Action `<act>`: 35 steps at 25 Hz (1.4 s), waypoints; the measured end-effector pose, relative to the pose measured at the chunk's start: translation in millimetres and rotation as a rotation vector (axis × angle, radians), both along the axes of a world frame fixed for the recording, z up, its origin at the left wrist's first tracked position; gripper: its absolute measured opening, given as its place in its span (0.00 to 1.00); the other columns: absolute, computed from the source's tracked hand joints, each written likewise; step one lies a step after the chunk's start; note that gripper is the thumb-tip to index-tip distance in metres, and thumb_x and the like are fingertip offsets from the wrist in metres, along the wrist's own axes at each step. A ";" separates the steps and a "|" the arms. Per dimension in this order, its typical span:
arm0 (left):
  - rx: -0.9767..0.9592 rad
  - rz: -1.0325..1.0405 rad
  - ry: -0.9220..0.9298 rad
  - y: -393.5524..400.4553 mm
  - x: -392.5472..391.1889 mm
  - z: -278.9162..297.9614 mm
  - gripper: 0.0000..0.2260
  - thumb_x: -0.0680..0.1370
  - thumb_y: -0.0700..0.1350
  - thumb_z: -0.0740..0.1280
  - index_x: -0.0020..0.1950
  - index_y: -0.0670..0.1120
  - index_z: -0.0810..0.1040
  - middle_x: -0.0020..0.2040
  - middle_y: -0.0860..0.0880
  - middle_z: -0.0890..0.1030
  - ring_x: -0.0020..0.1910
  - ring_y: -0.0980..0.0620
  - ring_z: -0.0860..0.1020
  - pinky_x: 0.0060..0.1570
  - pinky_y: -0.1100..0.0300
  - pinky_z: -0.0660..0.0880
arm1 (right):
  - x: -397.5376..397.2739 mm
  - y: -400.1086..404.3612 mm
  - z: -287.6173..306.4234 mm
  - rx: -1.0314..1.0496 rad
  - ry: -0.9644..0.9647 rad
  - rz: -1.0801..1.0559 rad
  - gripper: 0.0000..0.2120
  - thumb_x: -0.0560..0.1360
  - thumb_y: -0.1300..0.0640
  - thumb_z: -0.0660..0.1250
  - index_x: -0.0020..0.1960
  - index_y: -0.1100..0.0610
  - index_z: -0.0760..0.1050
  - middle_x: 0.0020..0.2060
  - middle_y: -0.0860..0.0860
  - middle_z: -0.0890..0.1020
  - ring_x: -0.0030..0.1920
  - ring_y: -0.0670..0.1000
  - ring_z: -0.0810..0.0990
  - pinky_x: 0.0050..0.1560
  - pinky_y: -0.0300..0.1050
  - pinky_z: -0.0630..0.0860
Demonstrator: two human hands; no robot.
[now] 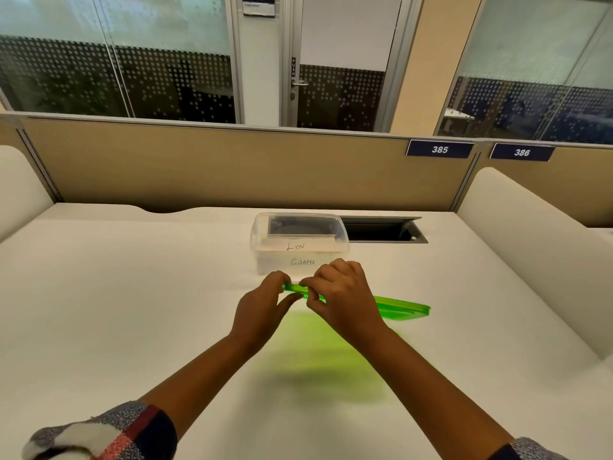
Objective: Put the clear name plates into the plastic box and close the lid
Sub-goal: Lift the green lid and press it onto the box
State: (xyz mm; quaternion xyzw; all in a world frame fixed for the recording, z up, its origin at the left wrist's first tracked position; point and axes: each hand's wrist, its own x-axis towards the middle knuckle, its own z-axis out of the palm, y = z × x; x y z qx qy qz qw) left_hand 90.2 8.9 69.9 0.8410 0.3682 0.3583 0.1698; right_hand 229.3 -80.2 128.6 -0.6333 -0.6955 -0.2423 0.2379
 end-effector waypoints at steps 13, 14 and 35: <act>-0.063 0.211 -0.174 77.6 -54.8 26.9 0.10 0.76 0.52 0.61 0.54 0.49 0.68 0.51 0.52 0.79 0.39 0.51 0.79 0.33 0.59 0.70 | 85.8 0.6 -6.7 -0.130 0.901 0.121 0.15 0.72 0.66 0.68 0.57 0.54 0.77 0.49 0.51 0.81 0.47 0.44 0.80 0.52 0.27 0.74; -0.079 0.207 -0.172 81.3 -53.5 27.8 0.10 0.76 0.53 0.60 0.54 0.50 0.67 0.51 0.53 0.79 0.37 0.51 0.79 0.34 0.57 0.72 | 86.8 4.0 -10.6 -0.138 0.981 0.108 0.16 0.72 0.67 0.68 0.57 0.54 0.76 0.49 0.53 0.81 0.46 0.40 0.81 0.51 0.25 0.74; -0.277 0.249 -0.183 228.2 64.5 16.2 0.11 0.76 0.44 0.64 0.51 0.39 0.80 0.40 0.37 0.83 0.43 0.40 0.79 0.44 0.54 0.71 | 177.7 179.6 -40.0 -0.138 1.246 -0.409 0.10 0.74 0.60 0.68 0.53 0.64 0.80 0.47 0.62 0.84 0.40 0.53 0.79 0.24 0.35 0.76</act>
